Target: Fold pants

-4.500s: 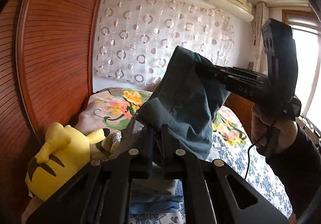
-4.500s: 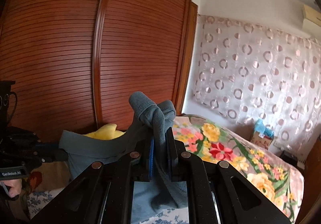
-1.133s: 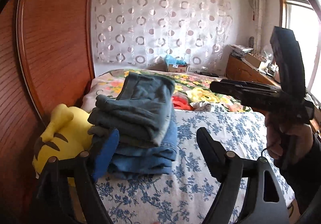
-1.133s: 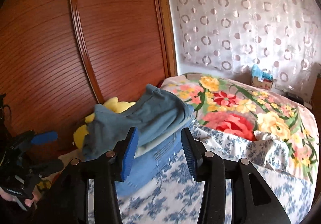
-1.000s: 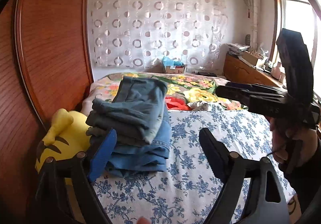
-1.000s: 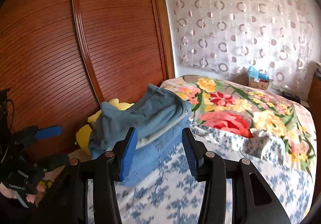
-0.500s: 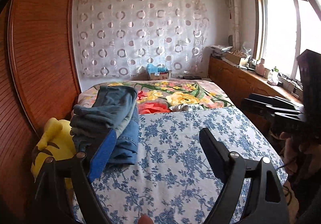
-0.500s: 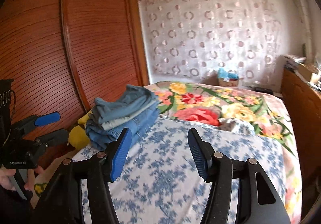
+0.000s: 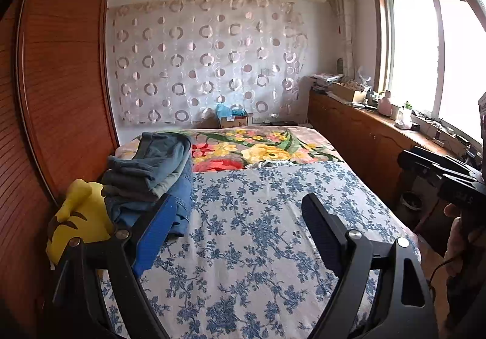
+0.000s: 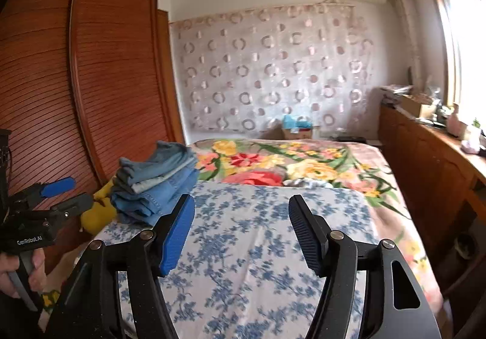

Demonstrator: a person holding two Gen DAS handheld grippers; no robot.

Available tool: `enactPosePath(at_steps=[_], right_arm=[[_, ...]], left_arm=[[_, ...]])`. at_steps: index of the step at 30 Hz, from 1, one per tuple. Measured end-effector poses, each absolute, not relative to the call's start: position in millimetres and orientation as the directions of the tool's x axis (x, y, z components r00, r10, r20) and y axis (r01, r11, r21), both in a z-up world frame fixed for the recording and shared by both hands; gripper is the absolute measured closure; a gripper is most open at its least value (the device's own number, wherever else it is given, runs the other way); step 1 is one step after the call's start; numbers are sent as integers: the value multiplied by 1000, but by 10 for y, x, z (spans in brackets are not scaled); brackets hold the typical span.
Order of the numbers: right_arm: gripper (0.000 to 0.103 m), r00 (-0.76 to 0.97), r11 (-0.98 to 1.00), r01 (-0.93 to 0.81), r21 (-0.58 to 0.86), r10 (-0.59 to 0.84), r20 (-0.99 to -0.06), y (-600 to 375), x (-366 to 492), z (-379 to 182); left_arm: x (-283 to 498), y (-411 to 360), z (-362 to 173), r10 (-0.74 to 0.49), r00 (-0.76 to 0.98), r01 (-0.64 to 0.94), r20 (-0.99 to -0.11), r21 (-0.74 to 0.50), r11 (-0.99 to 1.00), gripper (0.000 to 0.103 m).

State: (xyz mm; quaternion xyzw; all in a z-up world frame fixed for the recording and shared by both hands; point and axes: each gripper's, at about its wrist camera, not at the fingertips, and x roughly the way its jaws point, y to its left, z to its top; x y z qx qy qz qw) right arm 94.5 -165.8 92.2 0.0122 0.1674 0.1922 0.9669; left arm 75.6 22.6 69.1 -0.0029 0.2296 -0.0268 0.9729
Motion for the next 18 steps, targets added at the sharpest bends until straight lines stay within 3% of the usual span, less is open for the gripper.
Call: enactPosePath(at_steps=[18], right_arm=[[36,904,949,-305,78,314,-288,-1474,398,802]], left_arm=[[454,224,676,-11,900,11,-436,-1,1000,18]])
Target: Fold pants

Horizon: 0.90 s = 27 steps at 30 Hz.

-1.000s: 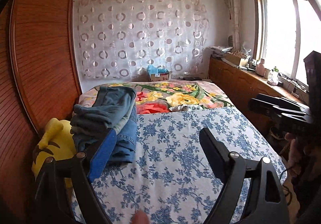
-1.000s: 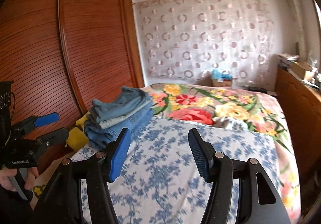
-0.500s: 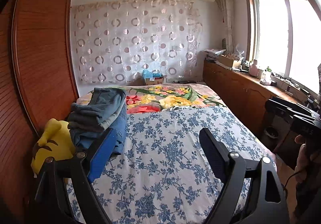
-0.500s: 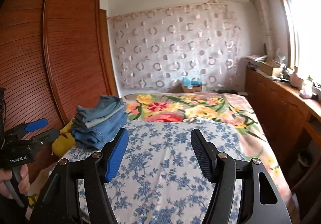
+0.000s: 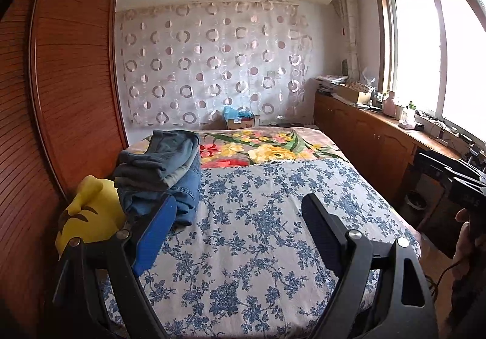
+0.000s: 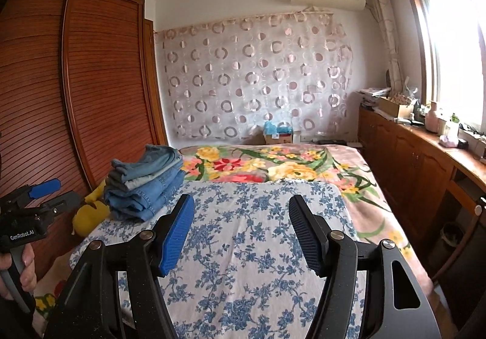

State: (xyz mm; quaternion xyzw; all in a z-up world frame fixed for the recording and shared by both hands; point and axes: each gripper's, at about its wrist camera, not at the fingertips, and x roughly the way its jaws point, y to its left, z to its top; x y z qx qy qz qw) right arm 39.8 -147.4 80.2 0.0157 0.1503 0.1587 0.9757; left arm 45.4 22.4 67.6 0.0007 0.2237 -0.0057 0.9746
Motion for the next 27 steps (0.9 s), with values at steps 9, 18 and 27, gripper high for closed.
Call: enactPosePath(at_steps=[9,18,27], right_arm=[[36,908,950,-301,79,311,-282,-1649,446,757],[36,909,951,-300,74,308,-281,-1675,406,740],[36,910,952,-299,71,307,-279,-1682,402,735]], left_arm=[[450,232,688,-11,899,12,-437,-1,1000,18],[444,236,690,-12,900,12,-435,-2,1000,18],[412,261,757,-12,905,12,-425,-2,1000,18]])
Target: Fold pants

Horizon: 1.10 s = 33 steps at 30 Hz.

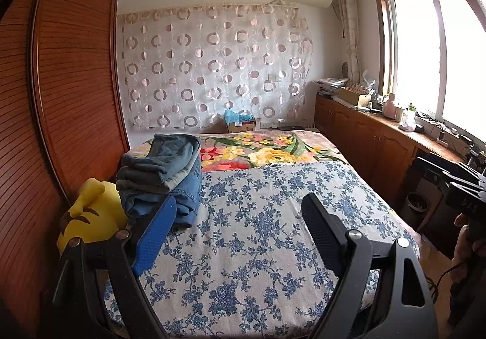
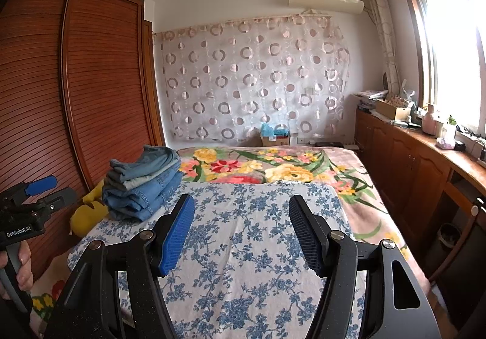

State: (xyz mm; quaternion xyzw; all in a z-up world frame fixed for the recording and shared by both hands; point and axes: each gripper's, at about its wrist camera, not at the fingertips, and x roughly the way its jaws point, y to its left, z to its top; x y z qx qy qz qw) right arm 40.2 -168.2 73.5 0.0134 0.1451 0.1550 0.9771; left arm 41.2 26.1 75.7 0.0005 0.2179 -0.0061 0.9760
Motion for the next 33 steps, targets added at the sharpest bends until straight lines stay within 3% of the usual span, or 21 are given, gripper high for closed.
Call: enactPosePath(at_steps=[33], right_arm=[[36,911,951,-302,66,309,-275,-1717,401,739]], left_arm=[[397,262,730,-11,907,12,-421,0,1000,18]])
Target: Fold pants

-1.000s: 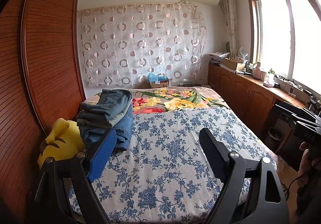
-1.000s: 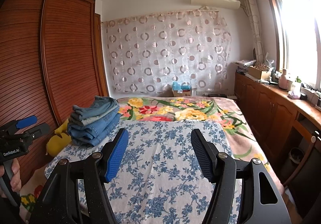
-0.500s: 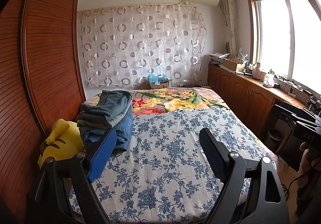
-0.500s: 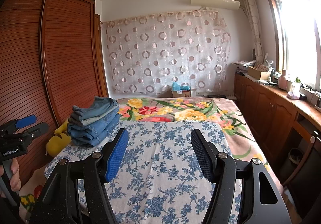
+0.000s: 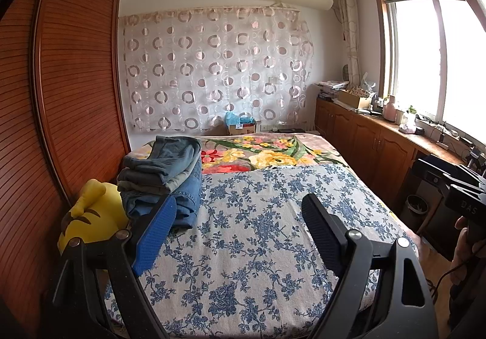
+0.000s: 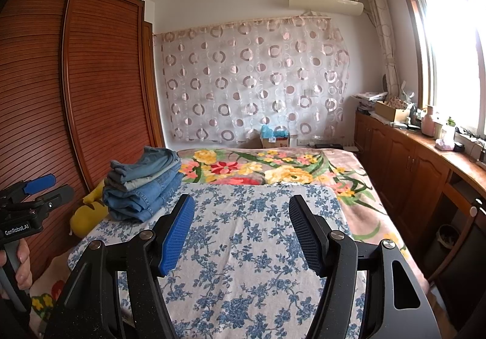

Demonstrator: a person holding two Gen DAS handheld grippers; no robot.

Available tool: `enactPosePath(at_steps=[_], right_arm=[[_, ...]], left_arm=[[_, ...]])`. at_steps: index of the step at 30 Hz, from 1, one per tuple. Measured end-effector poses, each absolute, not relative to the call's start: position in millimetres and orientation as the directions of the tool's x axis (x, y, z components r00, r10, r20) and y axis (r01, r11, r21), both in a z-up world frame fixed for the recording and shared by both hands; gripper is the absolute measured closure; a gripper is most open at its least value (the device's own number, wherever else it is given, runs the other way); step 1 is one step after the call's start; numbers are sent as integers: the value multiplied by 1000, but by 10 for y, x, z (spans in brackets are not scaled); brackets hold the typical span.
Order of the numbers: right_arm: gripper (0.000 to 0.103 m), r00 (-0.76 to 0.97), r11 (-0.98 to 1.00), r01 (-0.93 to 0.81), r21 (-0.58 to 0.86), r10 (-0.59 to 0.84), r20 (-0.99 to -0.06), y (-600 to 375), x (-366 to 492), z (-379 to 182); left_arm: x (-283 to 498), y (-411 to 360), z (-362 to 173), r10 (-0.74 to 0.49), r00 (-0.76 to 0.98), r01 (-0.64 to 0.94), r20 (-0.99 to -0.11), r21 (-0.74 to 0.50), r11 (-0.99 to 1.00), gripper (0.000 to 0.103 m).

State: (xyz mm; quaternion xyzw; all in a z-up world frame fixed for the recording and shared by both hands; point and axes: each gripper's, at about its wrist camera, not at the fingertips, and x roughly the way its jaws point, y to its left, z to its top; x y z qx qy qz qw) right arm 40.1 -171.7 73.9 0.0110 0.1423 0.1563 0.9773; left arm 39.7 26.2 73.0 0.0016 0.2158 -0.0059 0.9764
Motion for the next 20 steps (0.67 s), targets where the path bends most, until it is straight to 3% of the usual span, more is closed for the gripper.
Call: enactPosePath(at_steps=[20], right_arm=[[36,911,950,-304,66,310,-272,-1729,423,724]], left_arm=[[393,270,709,-10,907,12,-421,1,1000,18]])
